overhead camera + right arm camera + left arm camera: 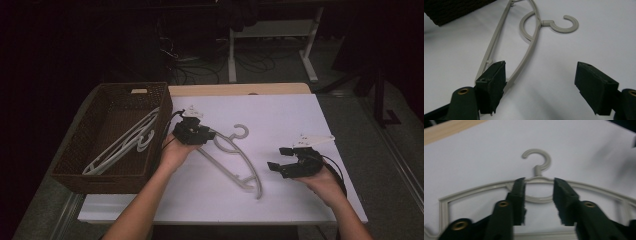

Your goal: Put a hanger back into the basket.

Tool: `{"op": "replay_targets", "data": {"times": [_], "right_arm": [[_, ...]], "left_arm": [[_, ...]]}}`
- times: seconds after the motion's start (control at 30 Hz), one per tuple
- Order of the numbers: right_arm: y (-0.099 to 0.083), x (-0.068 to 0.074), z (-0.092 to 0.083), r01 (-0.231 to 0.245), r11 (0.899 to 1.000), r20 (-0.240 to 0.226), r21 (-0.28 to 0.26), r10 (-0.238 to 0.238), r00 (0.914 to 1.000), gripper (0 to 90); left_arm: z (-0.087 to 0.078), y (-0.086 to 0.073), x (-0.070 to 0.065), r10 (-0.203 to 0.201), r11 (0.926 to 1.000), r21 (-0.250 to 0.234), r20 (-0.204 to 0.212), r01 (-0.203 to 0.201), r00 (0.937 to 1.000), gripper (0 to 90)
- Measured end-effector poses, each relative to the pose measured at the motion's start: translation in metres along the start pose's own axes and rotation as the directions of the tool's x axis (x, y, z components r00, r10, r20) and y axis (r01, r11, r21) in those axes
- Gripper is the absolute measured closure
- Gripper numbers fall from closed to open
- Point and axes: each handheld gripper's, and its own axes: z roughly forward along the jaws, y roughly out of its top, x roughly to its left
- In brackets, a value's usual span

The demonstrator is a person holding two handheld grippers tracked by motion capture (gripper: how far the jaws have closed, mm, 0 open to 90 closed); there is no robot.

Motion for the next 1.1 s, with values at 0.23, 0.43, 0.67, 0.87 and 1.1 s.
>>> {"op": "replay_targets", "data": {"times": [0.23,0.43,0.67,0.87,1.1], "right_arm": [[0.000,-0.001,-0.001,-0.002,1.000,-0.004,-0.006,0.002,1.0000,24.2],[0.000,0.000,0.000,-0.002,1.000,-0.006,-0.005,0.002,1.0000,24.2],[0.000,-0.001,0.001,-0.002,1.000,-0.008,-0.004,0.002,1.0000,24.2],[0.000,-0.001,0.000,-0.005,1.000,-0.010,-0.006,0.005,0.9999,24.2],[0.001,-0.001,0.000,-0.002,1.000,-0.011,-0.012,0.002,0.9999,24.2]], "left_arm": [[0.029,-0.006,0.023,-0.024,0.9987,0.043,-0.099,0.028,0.9948,89.9],[0.051,-0.008,0.036,-0.017,0.9969,0.074,-0.142,0.027,0.9897,89.9],[0.068,-0.004,0.039,0.007,0.9951,0.098,-0.160,0.009,0.9871,89.9],[0.077,0.002,0.034,0.022,0.9957,0.092,-0.153,-0.008,0.9880,90.0],[0.103,0.023,0.018,0.067,0.9932,0.103,-0.117,-0.055,0.9908,90.0]]}}
